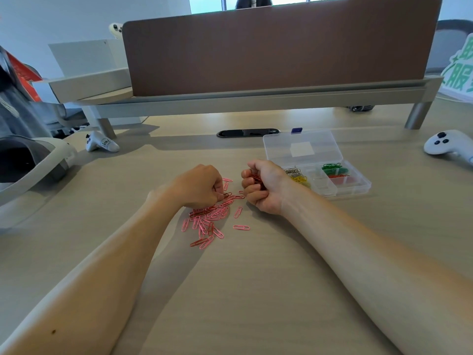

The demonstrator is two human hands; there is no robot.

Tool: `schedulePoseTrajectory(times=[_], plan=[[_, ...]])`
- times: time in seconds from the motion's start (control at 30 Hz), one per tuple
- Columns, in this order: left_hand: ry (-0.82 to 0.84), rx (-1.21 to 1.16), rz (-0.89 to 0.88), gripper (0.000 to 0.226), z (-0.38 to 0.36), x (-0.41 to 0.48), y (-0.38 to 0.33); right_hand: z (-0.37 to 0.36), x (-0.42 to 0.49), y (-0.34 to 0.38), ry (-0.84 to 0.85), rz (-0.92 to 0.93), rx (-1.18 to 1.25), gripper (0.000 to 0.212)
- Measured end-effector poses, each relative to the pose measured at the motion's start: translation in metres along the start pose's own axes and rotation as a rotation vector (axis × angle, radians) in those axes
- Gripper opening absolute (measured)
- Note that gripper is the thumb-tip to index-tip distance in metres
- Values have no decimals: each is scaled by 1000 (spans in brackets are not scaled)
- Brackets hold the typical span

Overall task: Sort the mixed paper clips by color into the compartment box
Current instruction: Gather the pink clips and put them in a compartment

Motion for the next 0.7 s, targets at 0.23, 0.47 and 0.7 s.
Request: schedulePoseTrajectory(times=[0.23, 0.47, 0.7], plan=[[-87, -102, 17, 8, 7, 1, 5, 1, -1, 1, -5, -7, 22, 38], [-359, -318, -143, 4, 18, -1, -11, -1, -2, 0, 5, -54, 20, 40], [-389, -338, -251, 7, 13, -1, -26, -9, -8, -6, 129, -138, -39, 31]])
Point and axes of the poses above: each hand's wrist, its own x-axis towards the middle knuckle, its own z-axis out of the back of the hand, y = z × x, the point moved 2 cm from there along x, towards the middle knuckle, and after that the axes turned 4 degrees about -z, right-handed, at the moved point
